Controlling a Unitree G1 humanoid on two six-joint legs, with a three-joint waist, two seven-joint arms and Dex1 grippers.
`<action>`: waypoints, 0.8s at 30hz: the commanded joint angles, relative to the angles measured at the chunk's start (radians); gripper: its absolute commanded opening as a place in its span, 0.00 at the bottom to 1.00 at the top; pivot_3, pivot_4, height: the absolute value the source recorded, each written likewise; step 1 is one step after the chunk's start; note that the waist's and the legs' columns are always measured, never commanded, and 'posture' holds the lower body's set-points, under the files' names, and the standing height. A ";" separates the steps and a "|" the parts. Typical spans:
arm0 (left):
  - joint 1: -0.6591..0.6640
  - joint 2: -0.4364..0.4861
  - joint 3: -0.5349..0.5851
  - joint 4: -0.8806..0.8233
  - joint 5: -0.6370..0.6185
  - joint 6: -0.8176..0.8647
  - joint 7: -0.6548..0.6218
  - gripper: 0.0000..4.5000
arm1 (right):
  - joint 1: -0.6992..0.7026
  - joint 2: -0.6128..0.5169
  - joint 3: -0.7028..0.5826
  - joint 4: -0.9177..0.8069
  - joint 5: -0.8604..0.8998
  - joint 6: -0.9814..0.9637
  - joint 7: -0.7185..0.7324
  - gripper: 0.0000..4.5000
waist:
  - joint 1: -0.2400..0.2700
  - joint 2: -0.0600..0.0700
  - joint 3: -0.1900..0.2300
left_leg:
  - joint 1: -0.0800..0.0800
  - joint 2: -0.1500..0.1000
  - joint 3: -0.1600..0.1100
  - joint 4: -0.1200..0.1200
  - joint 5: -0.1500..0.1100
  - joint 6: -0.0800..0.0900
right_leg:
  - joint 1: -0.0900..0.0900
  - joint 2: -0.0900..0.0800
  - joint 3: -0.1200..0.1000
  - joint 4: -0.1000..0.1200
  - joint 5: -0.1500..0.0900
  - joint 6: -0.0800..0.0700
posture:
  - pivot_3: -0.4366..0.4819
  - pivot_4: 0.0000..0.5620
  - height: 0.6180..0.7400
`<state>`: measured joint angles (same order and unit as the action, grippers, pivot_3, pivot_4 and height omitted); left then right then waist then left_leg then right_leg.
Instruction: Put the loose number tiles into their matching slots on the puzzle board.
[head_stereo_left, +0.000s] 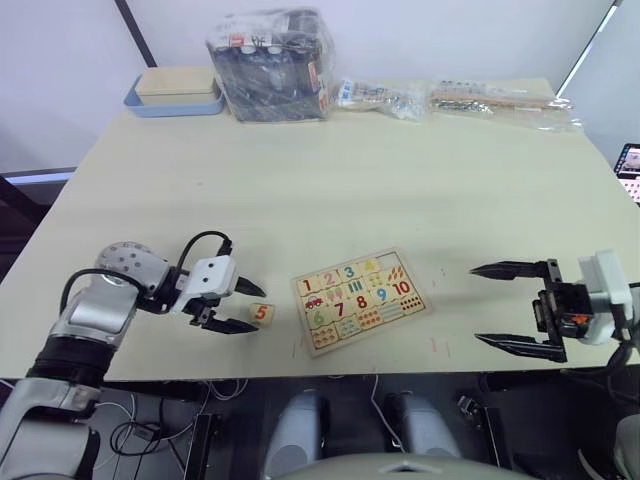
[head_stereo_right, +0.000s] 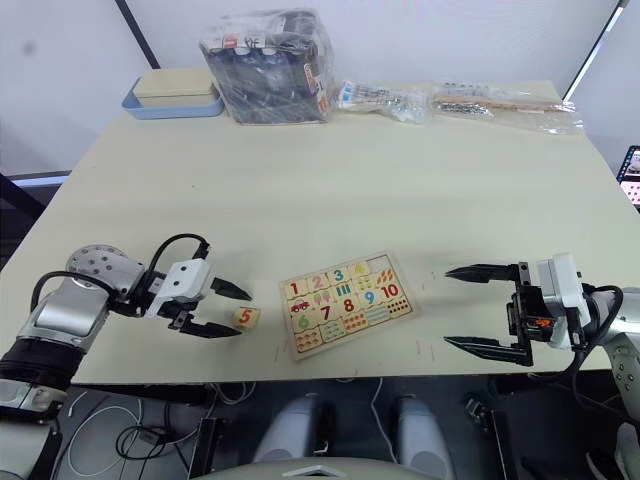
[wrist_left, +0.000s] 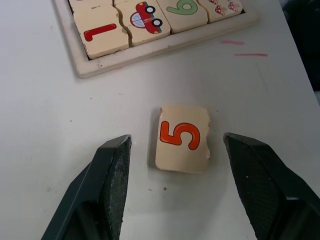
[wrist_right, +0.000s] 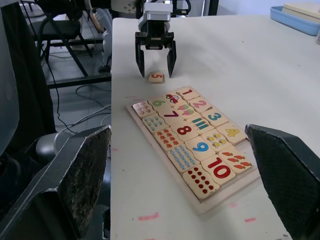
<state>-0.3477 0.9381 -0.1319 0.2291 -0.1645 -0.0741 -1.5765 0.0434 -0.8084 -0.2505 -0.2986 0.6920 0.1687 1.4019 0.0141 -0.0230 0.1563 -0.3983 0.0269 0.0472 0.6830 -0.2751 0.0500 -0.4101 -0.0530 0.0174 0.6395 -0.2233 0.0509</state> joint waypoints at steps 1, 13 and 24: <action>-0.007 0.025 -0.003 0.016 0.005 -0.039 -0.029 0.70 | 0.004 0.002 -0.019 -0.020 0.003 -0.020 -0.004 1.00 | 0.000 0.000 0.000 | 0.000 0.000 0.000 0.000 0.000 0.000 | 0.000 0.000 0.000 0.000 0.000 0.000 | 0.48 0.27 1.00; 0.019 0.016 0.001 0.048 -0.003 -0.102 -0.014 0.56 | 0.006 0.005 -0.019 -0.005 -0.002 -0.030 0.003 1.00 | 0.000 0.000 0.000 | 0.001 0.000 0.000 0.000 0.000 0.000 | 0.000 0.000 0.000 0.000 0.000 0.000 | 0.48 0.27 1.00; 0.030 0.012 -0.003 0.038 -0.007 -0.103 -0.004 0.21 | 0.000 0.007 -0.010 -0.002 -0.007 -0.029 0.003 1.00 | 0.000 0.000 0.000 | 0.001 0.000 0.000 0.000 0.000 0.000 | 0.000 0.000 0.000 0.000 0.000 0.000 | 0.48 0.27 1.00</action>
<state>-0.3355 0.9443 -0.1274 0.2840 -0.1763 -0.1771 -1.5704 0.0495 -0.7995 -0.2501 -0.2934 0.6785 0.1493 1.4053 0.0139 -0.0228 0.1563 -0.3976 0.0270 0.0475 0.6829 -0.2751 0.0499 -0.4100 -0.0529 0.0177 0.6400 -0.2234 0.0509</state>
